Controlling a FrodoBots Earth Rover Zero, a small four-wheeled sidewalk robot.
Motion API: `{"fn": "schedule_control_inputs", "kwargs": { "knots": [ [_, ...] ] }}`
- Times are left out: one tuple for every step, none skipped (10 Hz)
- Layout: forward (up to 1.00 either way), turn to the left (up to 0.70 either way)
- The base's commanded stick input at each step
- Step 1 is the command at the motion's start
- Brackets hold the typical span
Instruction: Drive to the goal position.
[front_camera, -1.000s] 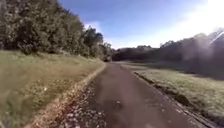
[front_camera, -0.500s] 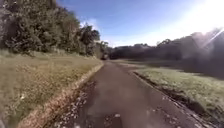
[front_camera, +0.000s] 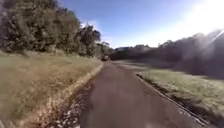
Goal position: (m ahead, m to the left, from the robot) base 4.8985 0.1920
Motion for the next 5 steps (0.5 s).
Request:
{"fn": "schedule_control_inputs", "kwargs": {
  "knots": [
    [0.85,0.0],
    [0.85,0.0],
    [0.85,0.0],
    [0.85,0.0],
    [0.85,0.0]
  ]
}}
